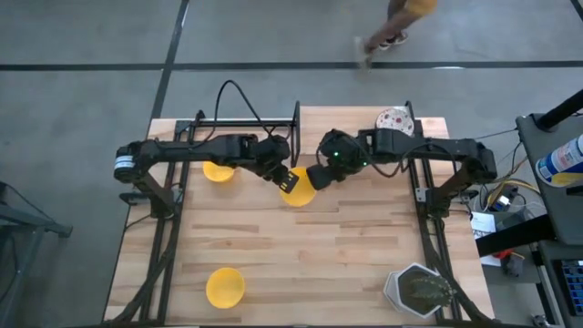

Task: Pick & Place Mini bowls
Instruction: Put the right yellow bowl on the shelf

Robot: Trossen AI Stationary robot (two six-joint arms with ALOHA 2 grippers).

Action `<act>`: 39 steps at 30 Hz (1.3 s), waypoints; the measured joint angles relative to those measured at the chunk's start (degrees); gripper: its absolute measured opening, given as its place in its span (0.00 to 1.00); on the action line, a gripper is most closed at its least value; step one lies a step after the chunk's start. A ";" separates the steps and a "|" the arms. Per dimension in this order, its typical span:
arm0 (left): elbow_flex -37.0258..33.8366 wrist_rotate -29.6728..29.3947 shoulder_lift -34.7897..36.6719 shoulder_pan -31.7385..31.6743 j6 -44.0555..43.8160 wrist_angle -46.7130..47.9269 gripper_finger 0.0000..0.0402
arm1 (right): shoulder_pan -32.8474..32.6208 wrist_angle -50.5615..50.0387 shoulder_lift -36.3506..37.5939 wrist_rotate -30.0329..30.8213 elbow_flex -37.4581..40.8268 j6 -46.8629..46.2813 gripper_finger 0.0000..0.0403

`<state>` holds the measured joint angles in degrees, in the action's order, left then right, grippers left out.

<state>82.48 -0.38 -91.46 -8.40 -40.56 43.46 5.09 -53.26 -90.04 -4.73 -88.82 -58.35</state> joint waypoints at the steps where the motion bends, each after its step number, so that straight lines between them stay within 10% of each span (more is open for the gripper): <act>1: 0.00 0.00 0.00 0.01 0.00 0.07 0.00 | -0.25 0.14 -0.43 0.02 0.00 -0.08 0.36; 19: 0.63 0.13 0.41 1.29 2.58 3.38 0.00 | -0.73 -0.03 -3.71 0.51 0.00 -1.60 0.34; 31: 0.61 -0.37 0.61 1.90 4.51 3.45 0.00 | -0.73 0.59 -3.76 -2.60 0.00 -1.35 0.05; 39: 0.58 -0.07 0.66 1.92 5.49 3.46 0.03 | -0.69 1.19 -3.80 -2.69 0.00 -1.39 0.03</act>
<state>83.06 -0.45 -90.80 -6.48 -35.07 46.93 4.40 -52.07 -93.84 -7.42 -88.82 -59.74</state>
